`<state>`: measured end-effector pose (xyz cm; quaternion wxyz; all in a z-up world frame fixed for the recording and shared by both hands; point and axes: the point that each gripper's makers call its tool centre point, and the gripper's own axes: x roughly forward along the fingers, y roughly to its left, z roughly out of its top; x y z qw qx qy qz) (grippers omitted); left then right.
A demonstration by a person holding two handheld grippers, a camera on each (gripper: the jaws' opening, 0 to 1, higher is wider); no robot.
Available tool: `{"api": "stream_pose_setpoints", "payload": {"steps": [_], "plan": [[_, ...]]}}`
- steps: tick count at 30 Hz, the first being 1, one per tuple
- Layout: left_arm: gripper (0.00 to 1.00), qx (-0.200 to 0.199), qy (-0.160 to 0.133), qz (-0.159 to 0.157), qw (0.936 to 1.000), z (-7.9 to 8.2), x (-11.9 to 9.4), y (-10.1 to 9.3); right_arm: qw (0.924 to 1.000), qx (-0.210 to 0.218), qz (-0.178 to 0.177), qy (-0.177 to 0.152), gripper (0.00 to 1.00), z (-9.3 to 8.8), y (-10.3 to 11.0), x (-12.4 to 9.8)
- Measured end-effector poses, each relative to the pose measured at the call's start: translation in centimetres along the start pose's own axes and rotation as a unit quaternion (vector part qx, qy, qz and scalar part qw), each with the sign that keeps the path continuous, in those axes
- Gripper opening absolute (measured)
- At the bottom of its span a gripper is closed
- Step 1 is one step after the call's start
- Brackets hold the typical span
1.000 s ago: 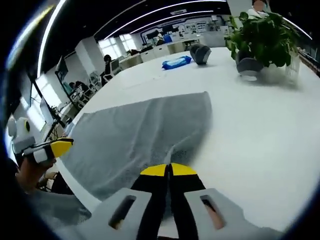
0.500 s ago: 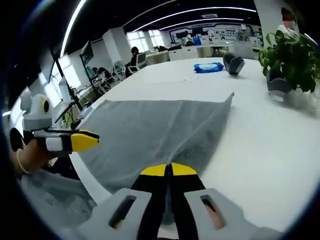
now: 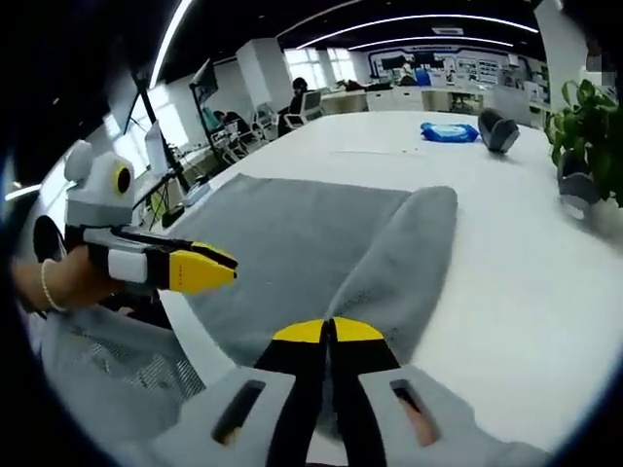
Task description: Fold the towel on the table until its edges align and the towel forms a compact rectangular stack.
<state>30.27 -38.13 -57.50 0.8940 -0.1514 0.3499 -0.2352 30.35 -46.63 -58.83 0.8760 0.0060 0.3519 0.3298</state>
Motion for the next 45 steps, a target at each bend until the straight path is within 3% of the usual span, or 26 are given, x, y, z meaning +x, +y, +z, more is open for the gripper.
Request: {"api": "stream_pose_setpoints", "payload": {"steps": [3,7,12,20,24,37,45], "plan": [[0.27,0.001,0.009,-0.008,0.9999,-0.4,0.2,-0.4,1.0,-0.005,0.007,0.003,0.0,0.0,0.4,0.1],[0.27,-0.02,0.037,-0.056,0.9975,-1.3,0.8,-2.4,0.9997,-0.007,0.023,-0.001,0.0,0.3,1.2,0.0],[0.26,0.011,0.052,-0.064,0.9966,-2.0,1.4,-3.1,0.999,-0.032,0.031,0.004,0.0,0.4,1.9,0.0],[0.26,-0.014,0.051,-0.066,0.9964,-0.8,2.8,-2.4,0.9986,-0.031,0.043,0.001,0.0,0.7,2.2,0.0],[0.25,-0.02,0.05,-0.074,0.9958,-0.1,3.4,-3.0,0.9985,-0.031,0.045,0.003,0.0,0.7,2.3,0.0],[0.25,-0.02,0.067,-0.069,0.9952,0.8,6.5,-3.1,0.9977,-0.039,0.057,-0.002,0.0,1.0,2.8,-0.1],[0.24,-0.003,0.067,-0.056,0.9961,2.7,8.5,-2.7,0.9973,-0.019,0.069,-0.013,0.0,1.4,2.9,-0.3]]}}
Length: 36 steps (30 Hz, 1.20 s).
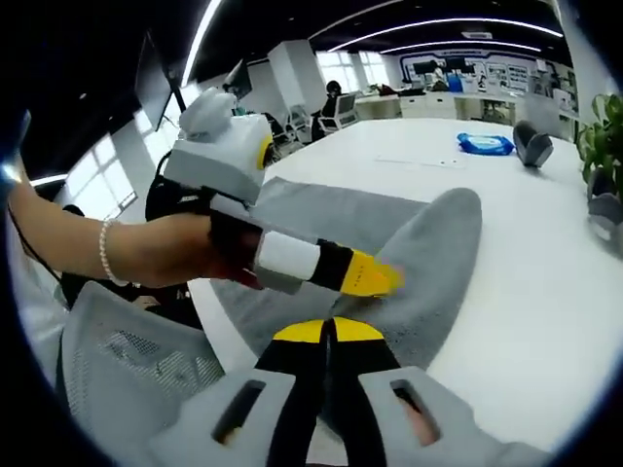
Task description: Fold the towel on the table until its edges align and the towel forms a compact rectangular stack.
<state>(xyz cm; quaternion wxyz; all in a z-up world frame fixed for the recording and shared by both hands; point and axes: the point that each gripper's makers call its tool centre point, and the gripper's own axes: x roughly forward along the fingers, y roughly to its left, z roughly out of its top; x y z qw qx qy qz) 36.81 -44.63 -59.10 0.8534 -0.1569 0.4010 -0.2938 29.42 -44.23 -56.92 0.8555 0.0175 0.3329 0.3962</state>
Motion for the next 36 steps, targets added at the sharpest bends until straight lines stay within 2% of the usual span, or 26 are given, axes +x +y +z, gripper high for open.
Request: {"api": "stream_pose_setpoints", "payload": {"steps": [9,17,29,36], "plan": [[0.2,-0.01,-0.009,0.02,0.9997,2.3,1.5,1.7,0.9997,0.021,0.008,-0.011,0.0,0.3,0.0,-0.1],[0.03,-0.014,-0.006,0.034,0.9993,2.9,1.7,2.6,0.9992,0.034,0.012,-0.016,0.0,0.3,-0.1,-0.1],[0.02,-0.024,0.0,0.034,0.9991,2.8,1.8,2.9,0.9987,0.04,0.014,-0.026,0.0,0.8,-0.1,-0.3],[0.02,-0.032,-0.005,0.038,0.9987,3.1,0.9,2.8,0.9986,0.037,0.025,-0.031,0.0,1.1,0.5,-0.3]]}}
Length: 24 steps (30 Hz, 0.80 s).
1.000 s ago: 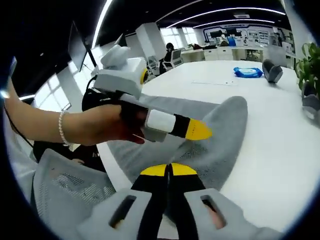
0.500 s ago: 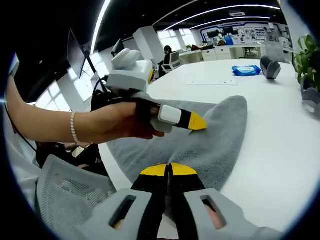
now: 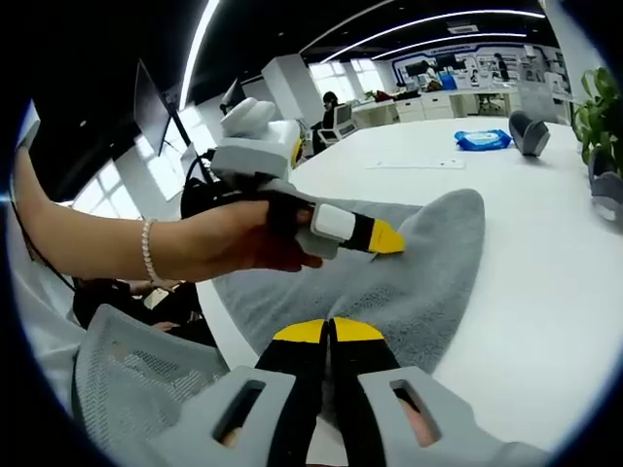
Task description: Fold the towel on the table until its edges align and the towel forms a compact rectangular stack.
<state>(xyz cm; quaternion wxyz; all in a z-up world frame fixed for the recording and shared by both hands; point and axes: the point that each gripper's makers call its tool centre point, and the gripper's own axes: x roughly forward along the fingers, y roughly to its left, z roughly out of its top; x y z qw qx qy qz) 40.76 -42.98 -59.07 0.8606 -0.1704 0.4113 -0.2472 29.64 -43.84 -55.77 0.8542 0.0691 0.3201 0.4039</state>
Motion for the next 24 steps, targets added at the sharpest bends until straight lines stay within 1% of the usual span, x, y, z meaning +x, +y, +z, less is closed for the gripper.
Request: {"api": "stream_pose_setpoints", "payload": {"steps": [3,7,10,12,13,14,15,20,21,24], "plan": [[0.02,-0.011,0.002,0.001,0.9999,0.1,0.0,0.3,0.9999,-0.003,0.01,-0.012,0.0,0.5,0.6,-0.2],[0.02,-0.009,0.007,0.002,0.9999,-0.1,0.6,0.5,0.9996,-0.02,0.014,-0.017,0.0,1.0,1.1,-0.1],[0.02,-0.022,0.005,0.0,0.9998,0.1,0.9,0.6,0.9993,-0.029,0.015,-0.019,0.0,1.2,1.3,-0.2],[0.02,-0.028,0.003,-0.005,0.9996,0.2,1.0,0.2,0.9993,-0.018,0.024,-0.024,0.0,1.3,1.5,-0.3],[0.02,-0.029,0.001,-0.006,0.9996,0.3,1.0,0.1,0.999,-0.002,0.034,-0.029,0.0,1.3,1.8,-0.3],[0.02,-0.029,-0.001,-0.006,0.9996,0.5,1.1,0.0,0.9985,0.008,0.043,-0.033,0.0,1.4,2.0,-0.4],[0.02,-0.029,-0.003,-0.005,0.9996,0.7,1.1,0.0,0.998,0.007,0.052,-0.035,0.0,1.4,2.3,-0.5],[0.02,-0.031,-0.014,-0.019,0.9992,2.3,1.3,0.0,0.9978,-0.006,0.056,-0.033,0.0,2.0,3.3,-0.7],[0.02,-0.03,-0.017,-0.02,0.9992,2.8,1.3,0.2,0.9979,-0.013,0.053,-0.033,0.0,2.5,3.6,-0.8],[0.02,-0.031,-0.021,-0.024,0.999,3.7,1.0,0.4,0.998,-0.025,0.047,-0.034,0.0,3.3,4.0,-0.7]]}}
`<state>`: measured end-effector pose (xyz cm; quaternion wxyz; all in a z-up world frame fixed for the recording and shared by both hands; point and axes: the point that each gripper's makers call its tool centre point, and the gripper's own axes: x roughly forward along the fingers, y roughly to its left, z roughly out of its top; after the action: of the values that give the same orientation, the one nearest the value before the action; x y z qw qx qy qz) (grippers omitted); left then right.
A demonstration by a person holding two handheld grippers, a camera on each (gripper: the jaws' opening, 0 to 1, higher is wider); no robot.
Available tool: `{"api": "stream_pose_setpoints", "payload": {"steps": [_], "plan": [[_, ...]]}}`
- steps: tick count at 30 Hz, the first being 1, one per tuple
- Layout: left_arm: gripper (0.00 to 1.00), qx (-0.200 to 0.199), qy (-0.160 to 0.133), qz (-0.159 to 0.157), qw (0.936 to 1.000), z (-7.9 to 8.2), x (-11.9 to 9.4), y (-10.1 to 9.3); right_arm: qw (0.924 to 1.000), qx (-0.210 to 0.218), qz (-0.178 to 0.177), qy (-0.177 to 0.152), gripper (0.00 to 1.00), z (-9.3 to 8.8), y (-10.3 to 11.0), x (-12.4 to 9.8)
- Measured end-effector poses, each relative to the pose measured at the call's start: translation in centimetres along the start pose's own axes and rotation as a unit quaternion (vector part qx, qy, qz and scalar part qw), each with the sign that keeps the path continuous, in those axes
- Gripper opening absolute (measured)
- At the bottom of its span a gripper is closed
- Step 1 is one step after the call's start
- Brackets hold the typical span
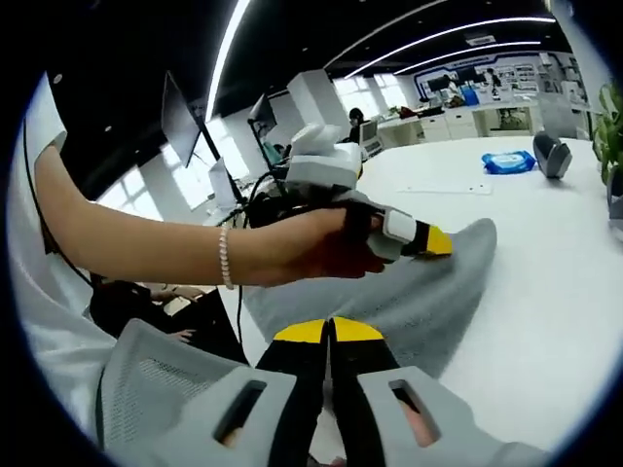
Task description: Fold the towel on the table until its edges align and the towel forms a compact rectangular stack.
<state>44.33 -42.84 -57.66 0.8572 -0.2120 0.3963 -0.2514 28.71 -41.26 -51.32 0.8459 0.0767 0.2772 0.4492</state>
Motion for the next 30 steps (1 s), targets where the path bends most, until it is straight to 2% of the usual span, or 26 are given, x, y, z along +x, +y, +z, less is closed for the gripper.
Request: {"api": "stream_pose_setpoints", "payload": {"steps": [8,12,18,24,30], "plan": [[0.02,0.004,-0.002,-0.011,0.9999,2.0,-1.6,1.0,0.9999,0.0,-0.006,-0.011,0.0,2.1,1.8,1.6],[0.02,0.009,-0.005,-0.02,0.9997,3.7,-3.2,1.8,0.9999,-0.008,-0.007,-0.005,0.0,2.8,2.8,2.8],[0.02,0.047,-0.016,-0.024,0.9985,6.1,-5.7,2.7,0.9998,-0.02,-0.002,0.0,0.0,4.7,4.9,5.1],[0.02,0.05,-0.033,-0.037,0.9975,8.1,-8.0,3.7,0.9991,-0.041,0.004,-0.003,0.0,6.7,7.3,7.0],[0.02,0.068,-0.045,-0.041,0.9958,9.7,-10.2,5.1,0.9985,-0.053,0.009,0.005,0.0,7.6,9.2,9.0]]}}
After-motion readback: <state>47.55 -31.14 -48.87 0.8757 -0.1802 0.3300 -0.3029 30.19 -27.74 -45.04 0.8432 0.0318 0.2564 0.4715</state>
